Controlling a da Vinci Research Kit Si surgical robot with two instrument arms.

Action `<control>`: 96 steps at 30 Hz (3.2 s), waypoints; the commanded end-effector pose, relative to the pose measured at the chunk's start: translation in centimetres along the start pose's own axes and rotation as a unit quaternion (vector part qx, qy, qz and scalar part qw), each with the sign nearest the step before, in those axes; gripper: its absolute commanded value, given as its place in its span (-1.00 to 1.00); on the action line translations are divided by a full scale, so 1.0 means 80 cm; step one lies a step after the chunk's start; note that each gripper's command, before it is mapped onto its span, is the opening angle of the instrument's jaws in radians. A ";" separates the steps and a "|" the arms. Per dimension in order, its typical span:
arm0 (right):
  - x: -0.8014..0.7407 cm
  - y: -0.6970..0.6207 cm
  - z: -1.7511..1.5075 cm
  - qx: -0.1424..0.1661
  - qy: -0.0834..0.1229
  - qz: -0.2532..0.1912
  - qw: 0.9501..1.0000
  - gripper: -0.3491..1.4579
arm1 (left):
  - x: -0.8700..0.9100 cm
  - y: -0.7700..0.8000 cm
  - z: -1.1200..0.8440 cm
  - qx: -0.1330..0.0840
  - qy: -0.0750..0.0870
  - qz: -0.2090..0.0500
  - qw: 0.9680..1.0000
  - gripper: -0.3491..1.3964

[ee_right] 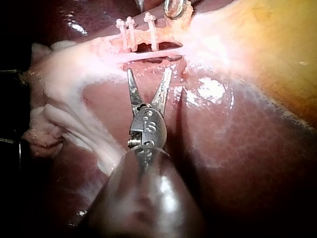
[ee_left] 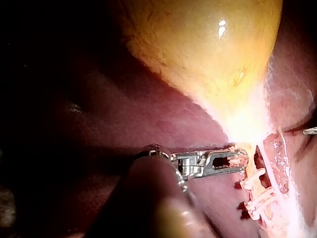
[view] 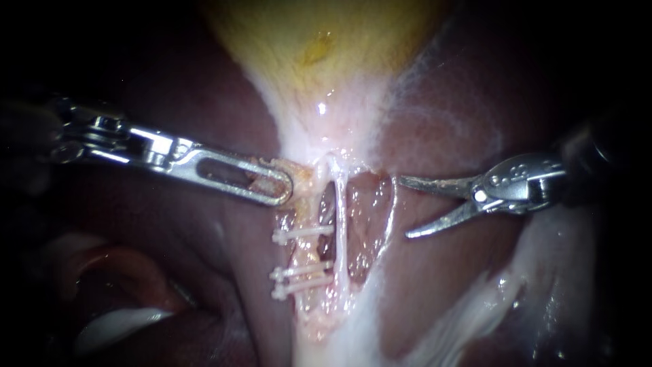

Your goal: Go to the cutting position left tube

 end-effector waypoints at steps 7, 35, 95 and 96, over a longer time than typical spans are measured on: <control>0.0000 0.0000 0.0000 0.003 0.001 0.000 1.000 0.98 | -0.0011 -0.0013 -0.0025 -0.003 -0.006 -0.004 1.000 -1.00; -0.0001 -0.0008 0.0027 0.021 0.003 0.017 1.000 0.98 | -0.0025 -0.0050 -0.0079 0.000 -0.022 -0.013 1.000 -1.00; -0.0008 -0.0048 0.0220 0.109 0.002 0.069 0.992 0.97 | -0.0021 -0.0066 -0.0073 -0.002 -0.026 -0.015 1.000 -1.00; -0.0009 -0.0049 0.0220 0.110 0.002 0.068 0.992 0.97 | -0.0021 -0.0066 -0.0073 -0.002 -0.026 -0.015 1.000 -1.00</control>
